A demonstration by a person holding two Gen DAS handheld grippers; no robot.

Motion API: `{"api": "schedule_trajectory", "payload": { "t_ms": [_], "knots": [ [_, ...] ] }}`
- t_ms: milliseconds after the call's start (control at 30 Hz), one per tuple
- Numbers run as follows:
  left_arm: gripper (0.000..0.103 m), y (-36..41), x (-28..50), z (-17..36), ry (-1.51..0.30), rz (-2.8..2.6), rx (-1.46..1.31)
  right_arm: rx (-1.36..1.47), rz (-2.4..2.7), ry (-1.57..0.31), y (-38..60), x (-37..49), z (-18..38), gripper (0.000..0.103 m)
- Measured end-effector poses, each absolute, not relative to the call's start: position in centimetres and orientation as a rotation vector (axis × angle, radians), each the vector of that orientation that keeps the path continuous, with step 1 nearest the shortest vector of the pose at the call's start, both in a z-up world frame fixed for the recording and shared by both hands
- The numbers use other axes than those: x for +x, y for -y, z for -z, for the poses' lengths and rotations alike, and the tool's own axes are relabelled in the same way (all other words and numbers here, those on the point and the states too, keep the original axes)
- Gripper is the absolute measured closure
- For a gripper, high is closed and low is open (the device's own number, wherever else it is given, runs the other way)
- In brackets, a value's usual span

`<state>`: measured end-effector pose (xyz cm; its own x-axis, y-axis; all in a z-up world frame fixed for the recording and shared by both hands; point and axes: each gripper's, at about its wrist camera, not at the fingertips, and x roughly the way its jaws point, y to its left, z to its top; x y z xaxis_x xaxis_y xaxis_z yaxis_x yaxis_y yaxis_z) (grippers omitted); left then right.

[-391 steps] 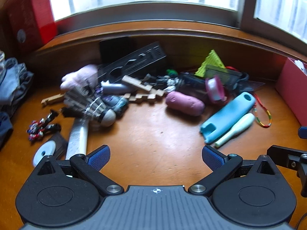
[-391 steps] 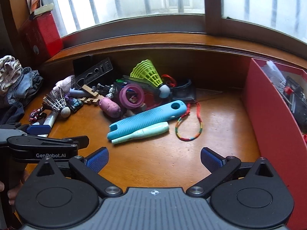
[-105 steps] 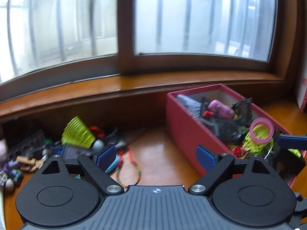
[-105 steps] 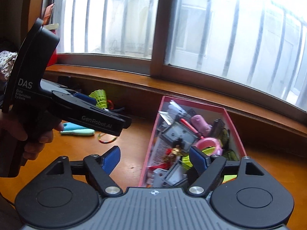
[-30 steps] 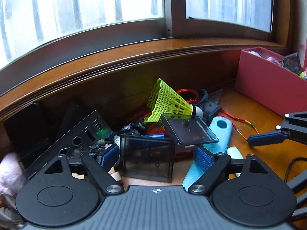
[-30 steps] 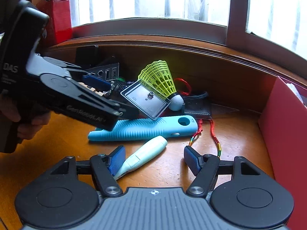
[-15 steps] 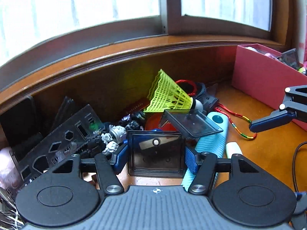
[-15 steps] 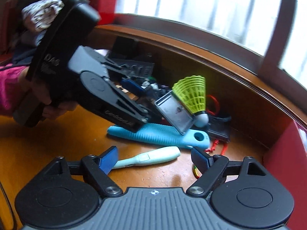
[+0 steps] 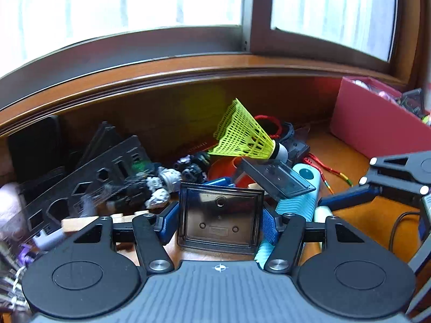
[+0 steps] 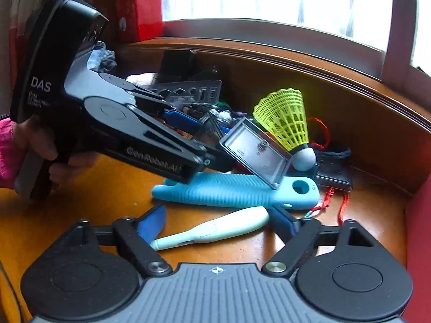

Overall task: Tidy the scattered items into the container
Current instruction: 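Grasp the clear square box with the left gripper while the right gripper reaches the light-green stick, then grasp the light-green stick with the right gripper and lift it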

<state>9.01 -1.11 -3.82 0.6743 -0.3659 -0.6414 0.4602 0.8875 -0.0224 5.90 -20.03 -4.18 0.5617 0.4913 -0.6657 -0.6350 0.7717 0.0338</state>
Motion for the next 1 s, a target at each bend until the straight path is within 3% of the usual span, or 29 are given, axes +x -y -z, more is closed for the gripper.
{"api": "schedule_trajectory", "payload": {
  "t_ms": [133,200,300,433,600,733,867,933,1000],
  "knots": [
    [0.042,0.2,8.1,2.6,-0.665,0.448,0.117,-0.201,-0.640,-0.705,20.0,5.7,3.9,0.062],
    [0.042,-0.2,7.5,2.0,-0.654,0.440,0.105,-0.177,-0.615,-0.711,20.3,5.8,3.8,0.073],
    [0.042,-0.6,6.9,1.6,-0.656,0.428,0.100,-0.168,-0.594,-0.729,20.6,5.4,3.7,0.073],
    [0.042,-0.9,5.9,1.5,-0.668,0.416,0.096,-0.212,-0.579,-0.733,21.0,4.0,2.9,0.034],
    [0.042,-1.5,4.6,1.6,-0.684,0.407,0.070,-0.247,-0.548,-0.773,20.7,1.9,1.7,0.032],
    [0.042,-1.8,3.9,1.8,-0.693,0.393,0.067,-0.250,-0.493,-0.794,18.6,1.0,2.4,0.039],
    [0.042,-2.2,3.1,1.4,-0.686,0.388,0.063,-0.199,-0.445,-0.796,17.1,1.2,3.3,0.060],
    [0.042,-2.4,2.7,1.2,-0.678,0.388,0.062,-0.181,-0.428,-0.793,16.9,1.2,3.4,0.083],
    [0.042,-2.5,2.5,1.0,-0.674,0.390,0.057,-0.173,-0.400,-0.789,17.0,1.0,3.3,0.083]
  ]
}}
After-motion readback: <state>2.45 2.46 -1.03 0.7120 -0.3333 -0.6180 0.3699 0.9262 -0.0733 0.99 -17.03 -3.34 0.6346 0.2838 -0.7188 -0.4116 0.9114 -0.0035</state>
